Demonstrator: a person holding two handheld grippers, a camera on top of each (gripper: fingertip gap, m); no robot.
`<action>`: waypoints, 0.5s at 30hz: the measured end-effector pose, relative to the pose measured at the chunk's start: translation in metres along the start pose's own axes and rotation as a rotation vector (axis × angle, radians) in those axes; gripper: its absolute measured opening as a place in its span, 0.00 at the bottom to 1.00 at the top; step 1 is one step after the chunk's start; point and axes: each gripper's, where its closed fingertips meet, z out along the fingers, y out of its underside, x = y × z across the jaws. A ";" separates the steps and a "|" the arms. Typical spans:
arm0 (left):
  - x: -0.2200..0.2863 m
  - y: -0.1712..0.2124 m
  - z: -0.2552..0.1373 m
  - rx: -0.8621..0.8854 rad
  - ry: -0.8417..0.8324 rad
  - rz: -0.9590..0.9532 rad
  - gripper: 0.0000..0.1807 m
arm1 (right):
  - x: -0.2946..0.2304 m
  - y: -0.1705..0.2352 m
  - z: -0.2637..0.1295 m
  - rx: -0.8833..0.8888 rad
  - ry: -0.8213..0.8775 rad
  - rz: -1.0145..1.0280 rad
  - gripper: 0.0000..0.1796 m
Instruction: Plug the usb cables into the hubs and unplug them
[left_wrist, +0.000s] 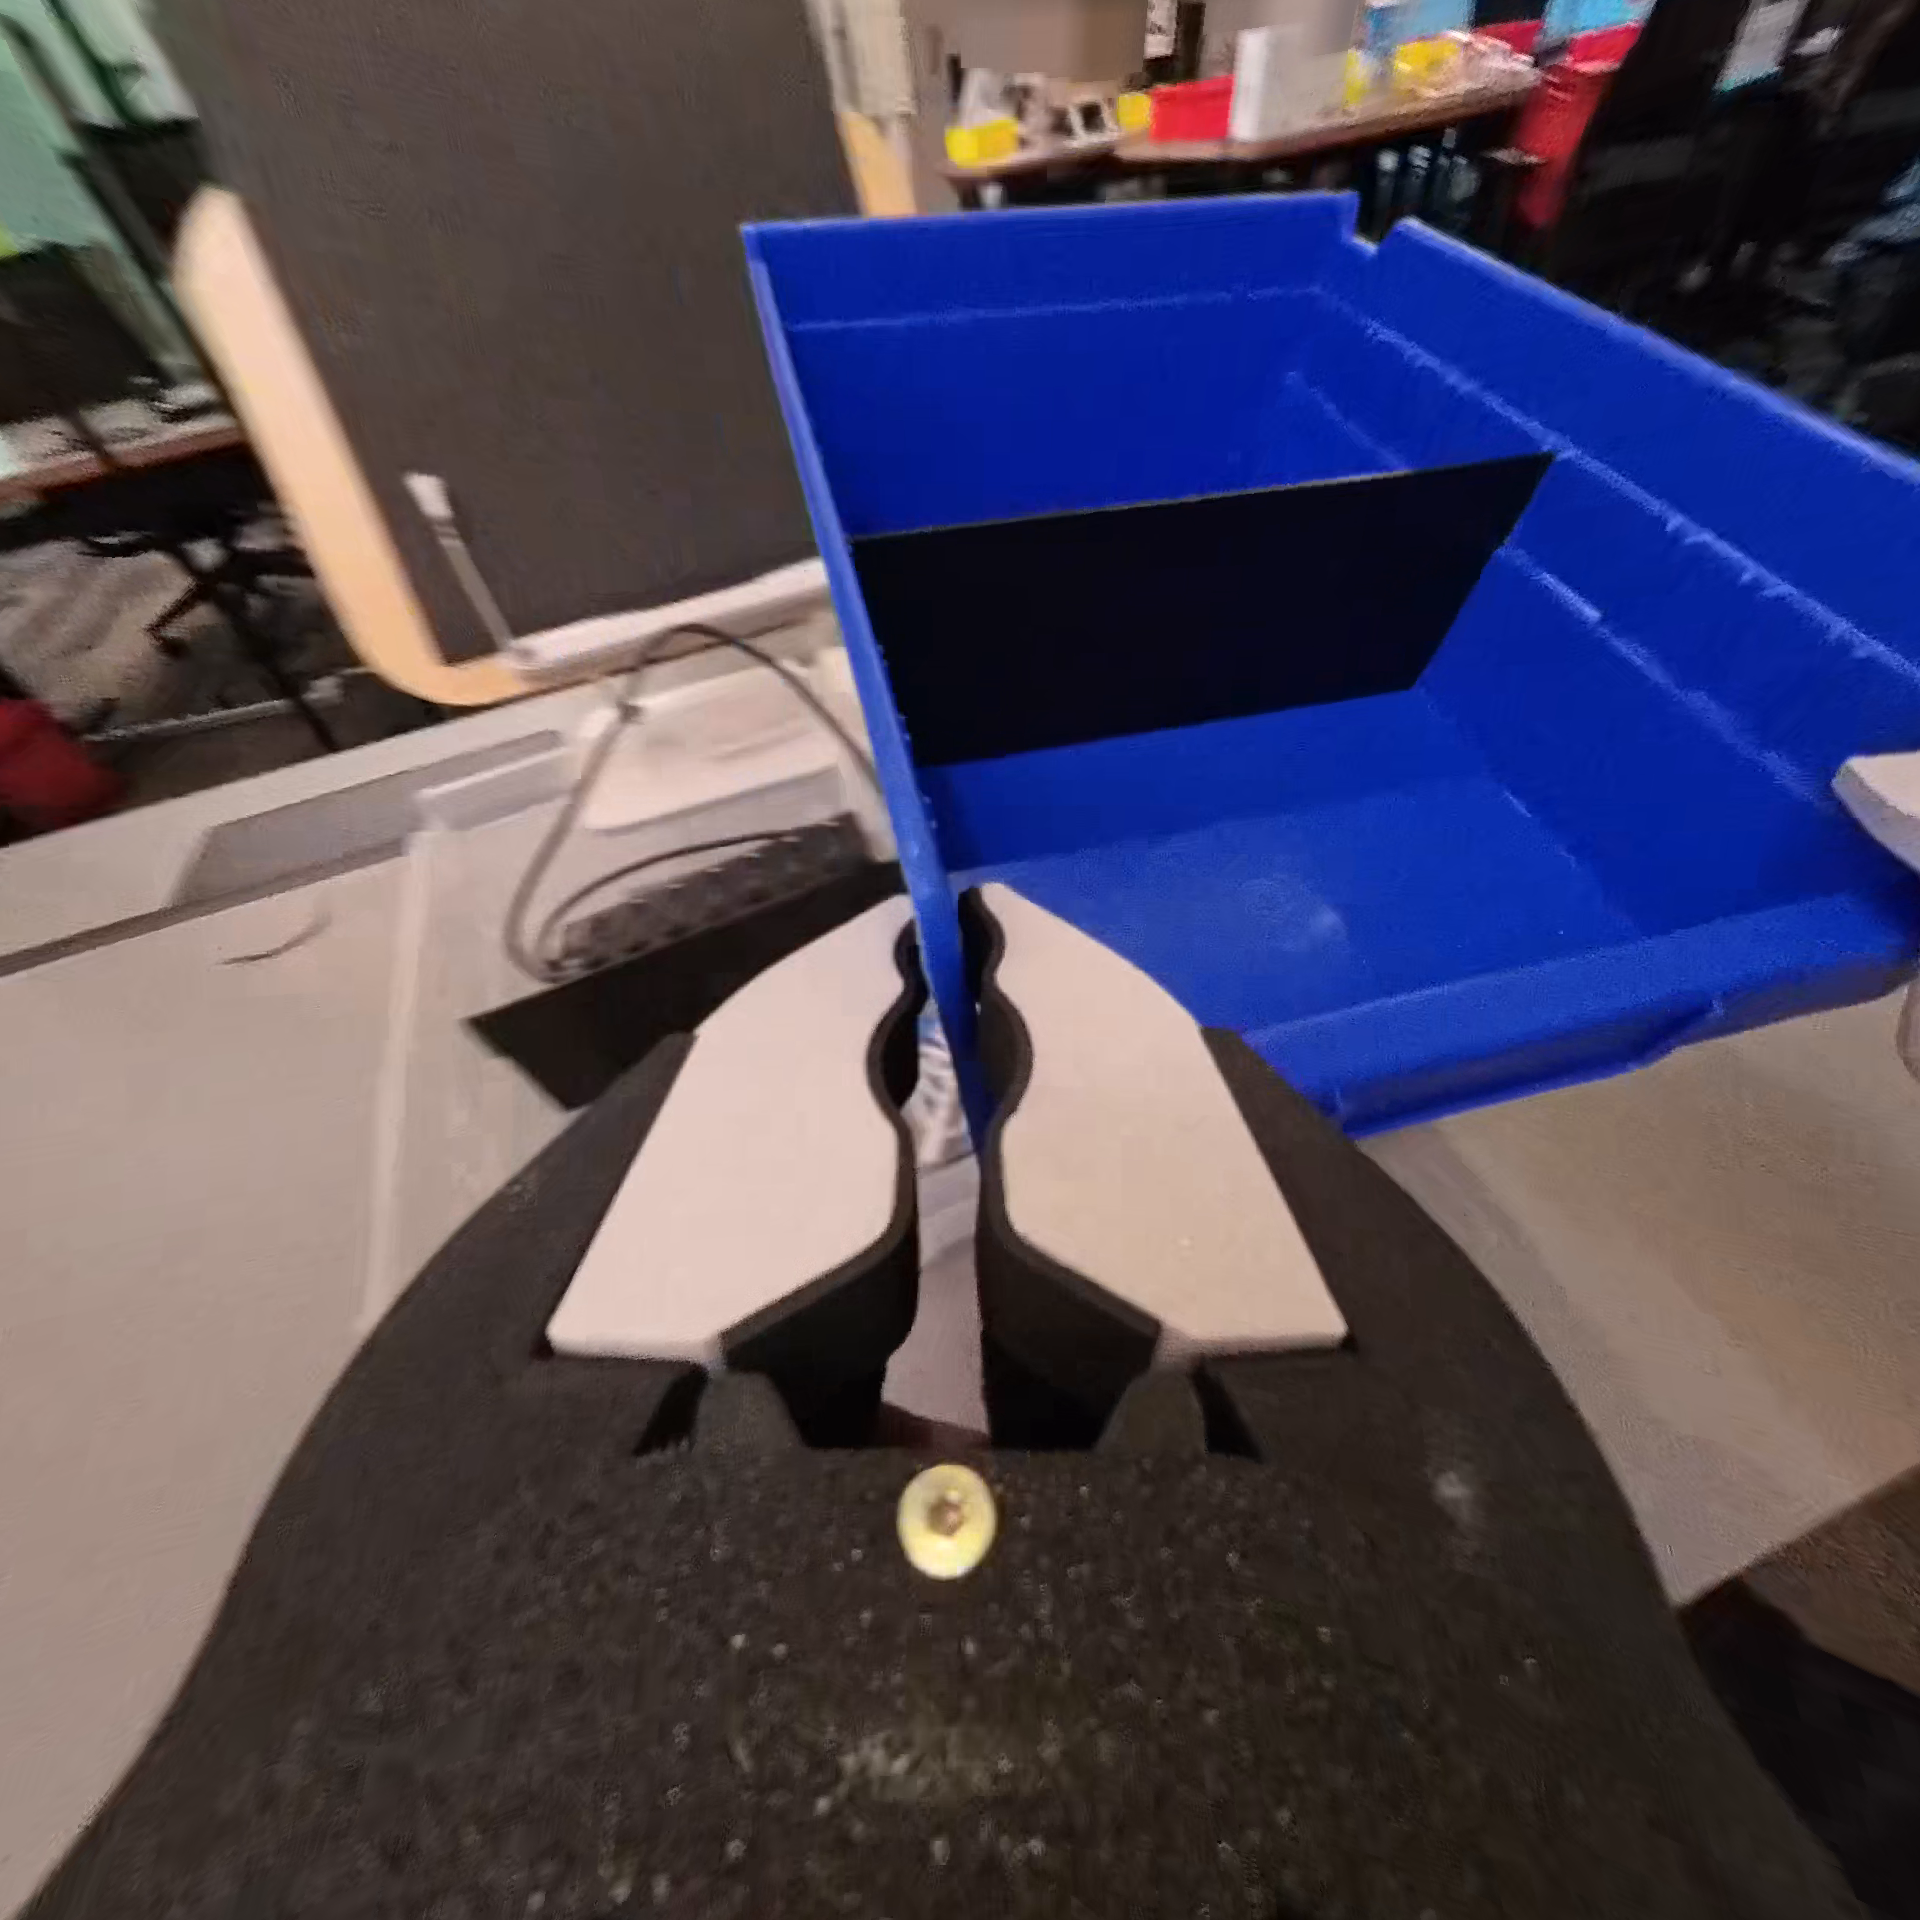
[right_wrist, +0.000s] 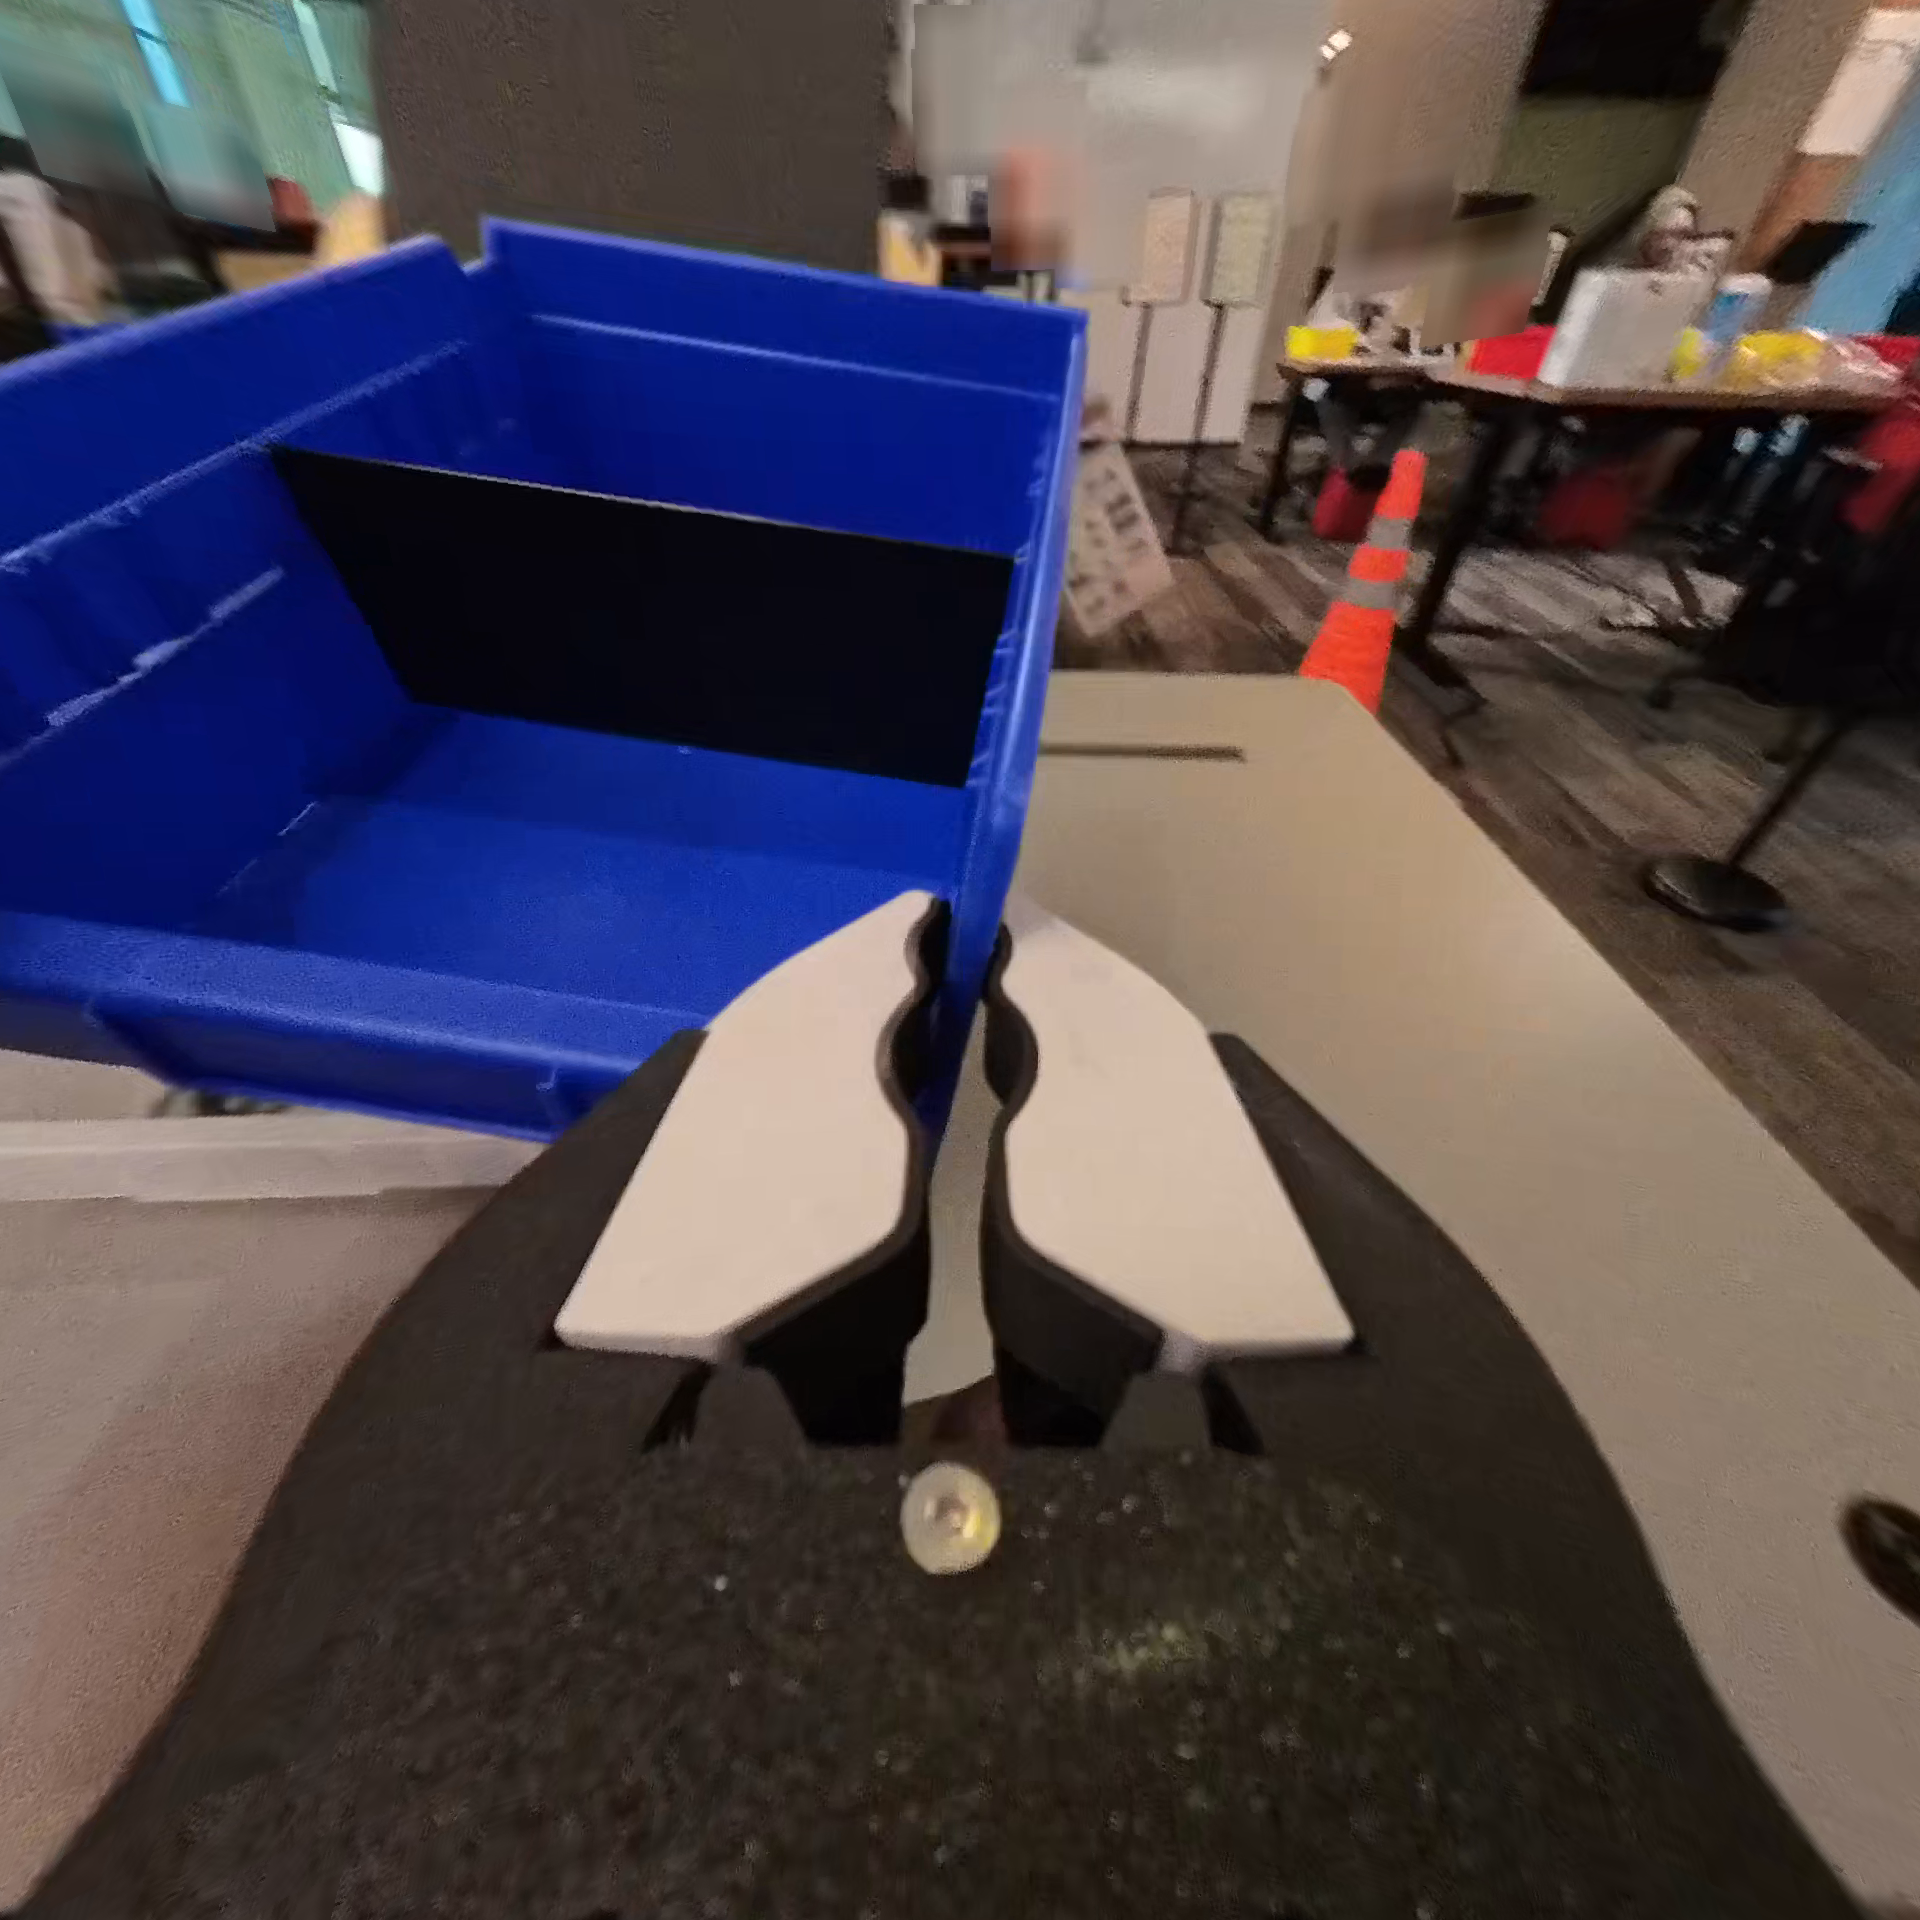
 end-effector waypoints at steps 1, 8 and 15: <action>0.029 0.006 0.013 -0.023 0.049 0.007 0.03 | 0.030 0.012 -0.003 -0.045 0.060 0.018 0.02; 0.149 0.065 0.086 -0.148 0.169 -0.031 0.04 | 0.157 0.064 0.011 -0.228 0.193 0.028 0.01; 0.139 0.076 0.137 -0.165 0.060 0.001 0.05 | 0.169 0.101 0.090 -0.280 0.084 0.024 0.02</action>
